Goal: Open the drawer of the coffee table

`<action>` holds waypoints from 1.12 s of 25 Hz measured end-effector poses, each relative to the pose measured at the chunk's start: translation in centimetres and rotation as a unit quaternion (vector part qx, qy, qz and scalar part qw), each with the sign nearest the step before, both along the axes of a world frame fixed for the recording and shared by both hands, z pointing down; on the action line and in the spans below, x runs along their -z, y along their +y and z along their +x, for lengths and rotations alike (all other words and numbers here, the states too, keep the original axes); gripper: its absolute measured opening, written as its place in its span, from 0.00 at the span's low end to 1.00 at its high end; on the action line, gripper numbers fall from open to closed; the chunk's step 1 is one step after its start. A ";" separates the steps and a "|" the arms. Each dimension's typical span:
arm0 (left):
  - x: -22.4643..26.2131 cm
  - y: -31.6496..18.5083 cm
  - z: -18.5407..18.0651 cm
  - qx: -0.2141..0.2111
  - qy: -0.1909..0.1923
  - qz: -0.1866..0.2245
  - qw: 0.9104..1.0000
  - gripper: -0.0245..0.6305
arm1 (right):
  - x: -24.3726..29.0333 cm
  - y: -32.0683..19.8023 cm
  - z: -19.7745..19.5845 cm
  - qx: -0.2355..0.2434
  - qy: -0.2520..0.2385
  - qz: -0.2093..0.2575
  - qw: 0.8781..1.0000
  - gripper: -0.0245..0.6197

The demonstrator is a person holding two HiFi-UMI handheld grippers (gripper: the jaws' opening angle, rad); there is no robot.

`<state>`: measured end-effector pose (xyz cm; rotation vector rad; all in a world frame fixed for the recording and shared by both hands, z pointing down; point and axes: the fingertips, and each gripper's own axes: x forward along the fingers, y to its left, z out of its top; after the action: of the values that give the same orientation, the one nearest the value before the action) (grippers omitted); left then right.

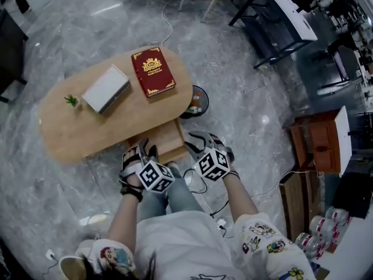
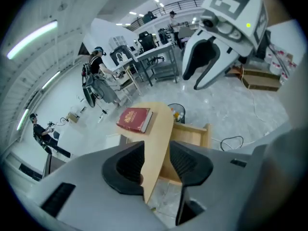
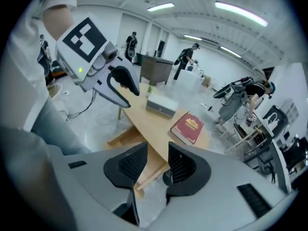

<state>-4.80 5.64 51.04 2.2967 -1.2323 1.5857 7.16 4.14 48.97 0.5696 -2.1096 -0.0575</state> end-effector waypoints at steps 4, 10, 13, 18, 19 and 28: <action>4.8 0.4 -1.0 0.036 0.025 0.038 0.998 0.27 | 5.8 0.5 -0.4 -0.060 -0.076 0.018 0.995 0.23; 12.6 1.4 -1.7 0.104 0.087 0.094 0.986 0.26 | 14.8 1.2 -0.5 -0.100 -0.199 0.039 0.974 0.22; 16.3 1.8 -2.0 0.132 0.119 0.120 0.977 0.25 | 18.3 1.4 -0.5 -0.099 -0.232 0.052 0.966 0.21; 20.9 2.9 -2.3 0.175 0.185 0.150 0.955 0.22 | 23.2 2.0 0.1 -0.097 -0.283 0.082 0.951 0.15; 21.7 3.2 -2.2 0.184 0.200 0.155 0.950 0.21 | 24.0 2.2 0.3 -0.099 -0.296 0.086 0.946 0.13; 26.3 5.8 -1.1 0.233 0.302 0.176 0.907 0.16 | 26.1 3.6 2.2 -0.126 -0.376 0.073 0.915 0.06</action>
<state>-5.93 11.40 24.79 2.1622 -1.7767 0.4655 9.40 7.74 22.90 1.0811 -2.7619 0.1815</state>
